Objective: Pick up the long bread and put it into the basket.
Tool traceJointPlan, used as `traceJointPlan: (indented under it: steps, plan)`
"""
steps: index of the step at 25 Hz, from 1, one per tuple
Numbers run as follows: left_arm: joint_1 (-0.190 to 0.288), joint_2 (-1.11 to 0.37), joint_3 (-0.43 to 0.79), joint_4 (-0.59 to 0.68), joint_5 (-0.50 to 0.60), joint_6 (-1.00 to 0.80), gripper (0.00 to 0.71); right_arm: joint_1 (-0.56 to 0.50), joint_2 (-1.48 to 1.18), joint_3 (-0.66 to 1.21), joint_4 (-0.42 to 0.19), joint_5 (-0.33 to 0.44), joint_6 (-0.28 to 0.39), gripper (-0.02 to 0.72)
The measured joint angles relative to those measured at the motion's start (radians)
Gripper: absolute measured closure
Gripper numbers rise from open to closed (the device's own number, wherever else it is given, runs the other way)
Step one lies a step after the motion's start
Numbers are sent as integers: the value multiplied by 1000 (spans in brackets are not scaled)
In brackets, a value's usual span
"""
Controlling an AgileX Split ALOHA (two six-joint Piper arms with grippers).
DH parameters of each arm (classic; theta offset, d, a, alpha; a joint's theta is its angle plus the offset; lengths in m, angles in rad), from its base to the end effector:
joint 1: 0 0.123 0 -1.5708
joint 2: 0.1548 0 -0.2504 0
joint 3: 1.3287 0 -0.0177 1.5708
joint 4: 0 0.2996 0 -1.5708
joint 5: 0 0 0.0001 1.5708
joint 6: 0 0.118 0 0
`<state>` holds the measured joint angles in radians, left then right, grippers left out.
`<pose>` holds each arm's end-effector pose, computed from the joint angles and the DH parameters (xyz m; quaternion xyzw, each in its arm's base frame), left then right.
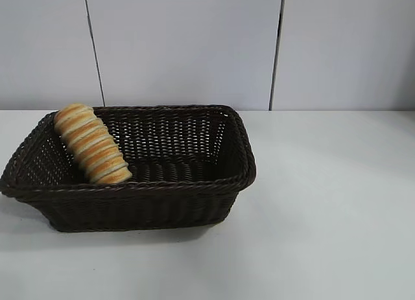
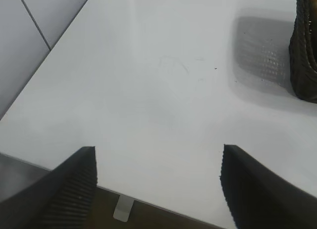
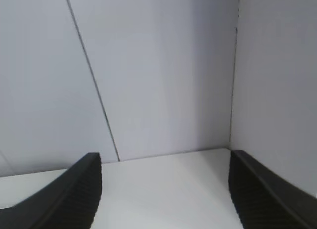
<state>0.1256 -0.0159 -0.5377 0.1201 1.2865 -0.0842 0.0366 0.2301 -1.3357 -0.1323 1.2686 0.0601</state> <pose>0.0730 0.0229 0.2806 -0.1041 0.8873 0.0683 0.4442 -0.0207 -0.0156 0.4933 0.0371 0.7314 -0.0268 0.6804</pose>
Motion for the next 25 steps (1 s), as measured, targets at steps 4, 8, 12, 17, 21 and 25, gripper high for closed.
traceJointPlan:
  steps: [4,8,12,17,21,25]
  plan:
    - [0,0,0,0,0,0,200,0,-196,252,0,0,1,209]
    - [0,0,0,0,0,0,200,0,-257,463,0,0,17,209]
    - [0,0,0,0,0,0,200,0,-256,608,1,0,48,209]
    - [0,0,0,0,0,0,200,0,-256,736,1,0,73,209]
    - [0,0,0,0,0,0,200,0,-256,805,3,0,87,209]
    - [0,0,0,0,0,0,200,0,-255,809,7,0,89,209]
